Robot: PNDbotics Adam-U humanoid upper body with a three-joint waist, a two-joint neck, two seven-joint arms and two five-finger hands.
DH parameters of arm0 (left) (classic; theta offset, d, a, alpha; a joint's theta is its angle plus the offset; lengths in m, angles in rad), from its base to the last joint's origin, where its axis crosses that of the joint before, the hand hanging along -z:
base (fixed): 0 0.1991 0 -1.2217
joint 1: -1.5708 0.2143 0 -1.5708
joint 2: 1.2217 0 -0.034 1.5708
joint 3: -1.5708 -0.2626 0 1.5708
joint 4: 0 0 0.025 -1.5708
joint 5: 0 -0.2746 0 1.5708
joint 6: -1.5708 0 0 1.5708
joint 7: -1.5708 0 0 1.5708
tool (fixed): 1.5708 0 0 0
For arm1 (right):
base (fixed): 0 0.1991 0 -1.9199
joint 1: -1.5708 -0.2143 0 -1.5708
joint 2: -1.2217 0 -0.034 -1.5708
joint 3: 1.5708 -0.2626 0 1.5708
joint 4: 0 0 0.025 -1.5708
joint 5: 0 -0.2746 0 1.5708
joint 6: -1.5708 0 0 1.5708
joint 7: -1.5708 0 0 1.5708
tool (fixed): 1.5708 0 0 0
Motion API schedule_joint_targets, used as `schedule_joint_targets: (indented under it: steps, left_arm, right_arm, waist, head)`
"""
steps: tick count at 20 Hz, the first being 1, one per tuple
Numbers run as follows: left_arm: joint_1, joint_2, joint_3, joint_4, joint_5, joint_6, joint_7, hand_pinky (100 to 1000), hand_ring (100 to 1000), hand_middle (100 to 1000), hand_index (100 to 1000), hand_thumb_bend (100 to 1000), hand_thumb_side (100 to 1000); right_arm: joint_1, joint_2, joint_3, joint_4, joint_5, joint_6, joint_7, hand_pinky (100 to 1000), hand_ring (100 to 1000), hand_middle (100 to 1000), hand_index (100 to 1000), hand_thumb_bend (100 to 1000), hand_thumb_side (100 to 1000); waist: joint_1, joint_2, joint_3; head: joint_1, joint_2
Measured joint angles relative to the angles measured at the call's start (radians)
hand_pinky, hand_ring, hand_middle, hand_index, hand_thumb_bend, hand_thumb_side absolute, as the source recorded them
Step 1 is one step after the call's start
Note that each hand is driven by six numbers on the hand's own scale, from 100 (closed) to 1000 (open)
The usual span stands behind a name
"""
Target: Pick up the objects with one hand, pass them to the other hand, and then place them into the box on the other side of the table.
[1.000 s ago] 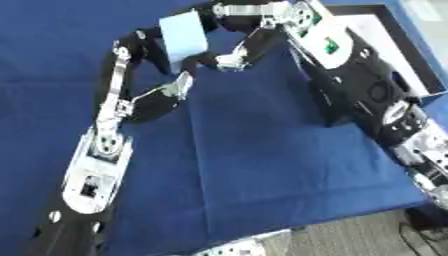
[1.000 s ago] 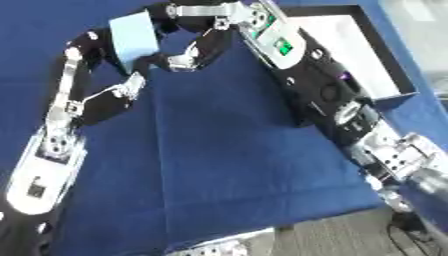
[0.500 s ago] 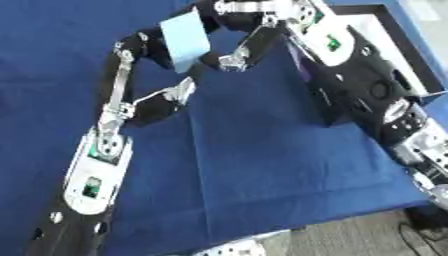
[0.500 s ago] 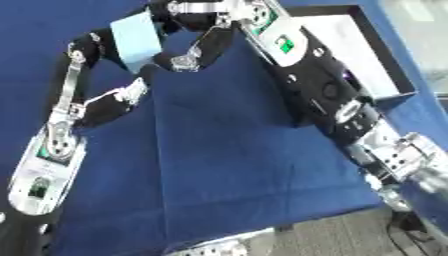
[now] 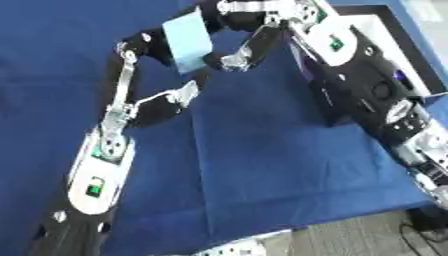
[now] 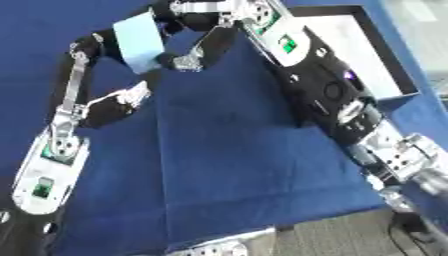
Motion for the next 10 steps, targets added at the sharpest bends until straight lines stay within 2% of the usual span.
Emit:
schedule_joint_targets:
  steps: [3,6,10]
  left_arm:
    - [0.003,0.000,0.004,0.006,-0.017,0.017,0.049,802,550,543,842,595,512]
    - [0.008,0.003,0.012,0.016,-0.040,0.039,0.110,800,551,546,840,576,480]
    - [0.014,0.003,0.012,0.021,-0.057,0.054,0.173,794,546,538,834,556,445]
  right_arm:
    - [0.001,0.001,-0.002,0.000,0.001,0.000,0.000,709,1000,595,781,100,240]
    - [0.009,0.000,-0.005,0.000,0.001,-0.003,-0.003,709,1000,596,780,100,209]
    - [0.022,-0.005,-0.020,0.000,-0.013,-0.004,-0.004,710,1000,596,780,100,211]
  waist:
    - [0.000,0.000,-0.001]
    - [0.000,-0.001,-0.007]
    - [0.001,-0.002,-0.019]
  head:
    - [0.008,0.000]
    - [0.024,0.000]
    - [0.057,0.000]
